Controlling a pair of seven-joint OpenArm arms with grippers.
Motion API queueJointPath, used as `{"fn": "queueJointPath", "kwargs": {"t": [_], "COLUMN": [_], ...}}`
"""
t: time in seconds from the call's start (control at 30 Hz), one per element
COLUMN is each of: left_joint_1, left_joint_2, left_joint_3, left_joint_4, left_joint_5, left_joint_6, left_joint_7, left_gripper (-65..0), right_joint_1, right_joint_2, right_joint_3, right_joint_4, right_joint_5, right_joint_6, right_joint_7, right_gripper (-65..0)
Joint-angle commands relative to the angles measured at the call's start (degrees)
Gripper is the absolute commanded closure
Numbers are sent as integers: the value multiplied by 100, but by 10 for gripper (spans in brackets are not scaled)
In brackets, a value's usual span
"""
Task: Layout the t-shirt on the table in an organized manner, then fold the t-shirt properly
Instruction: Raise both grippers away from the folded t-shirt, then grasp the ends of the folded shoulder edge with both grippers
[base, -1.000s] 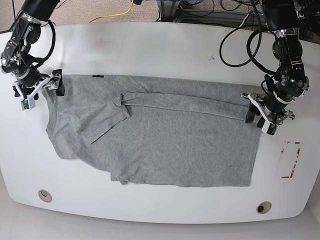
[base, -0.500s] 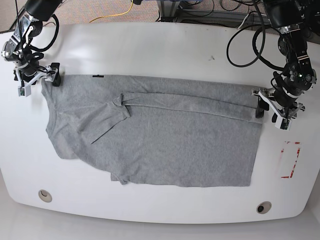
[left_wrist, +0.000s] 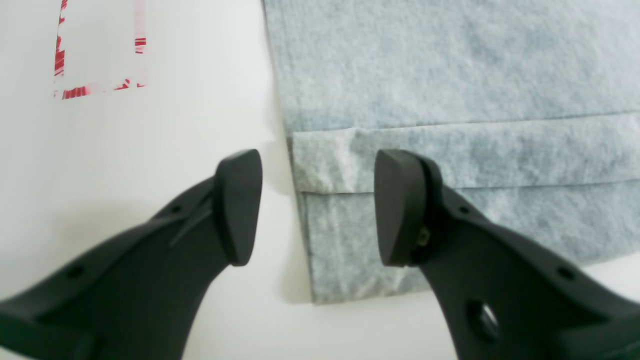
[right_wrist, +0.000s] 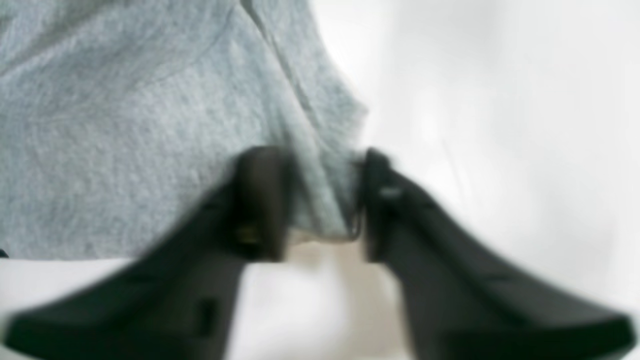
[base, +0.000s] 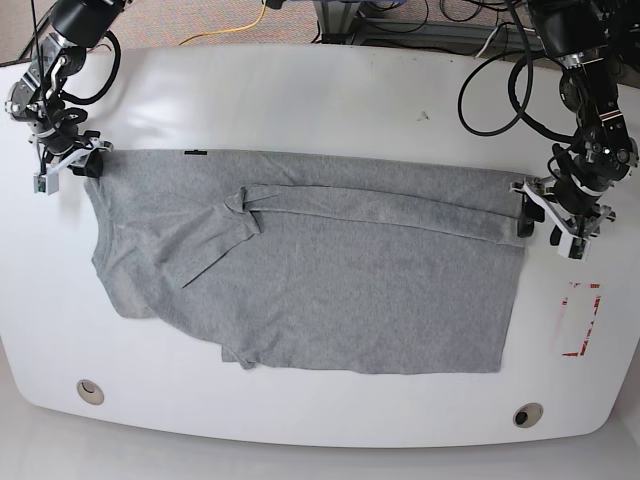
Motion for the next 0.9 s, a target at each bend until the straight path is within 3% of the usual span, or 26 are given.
{"fn": "queueJointPath", "kwargs": {"t": [0.0,0.87], "left_joint_1": [-101,-294], "left_joint_2": [-96,-105], "left_joint_3": [-227,-103], "left_joint_4": [-191,-1650], "left_joint_5": [-56,-12], "left_joint_6": [28,-174], "left_joint_7": [33,60], "left_gripper": [-339,-339], "right_joint_1": [21,-6], "right_joint_2": [77,-161], "right_joint_3": [-6,-6], "right_joint_4": [40,84], "right_joint_5": [6,6], "right_joint_6": [12,12], "right_joint_7": [-98,-98], "right_gripper": [-67,-60]}}
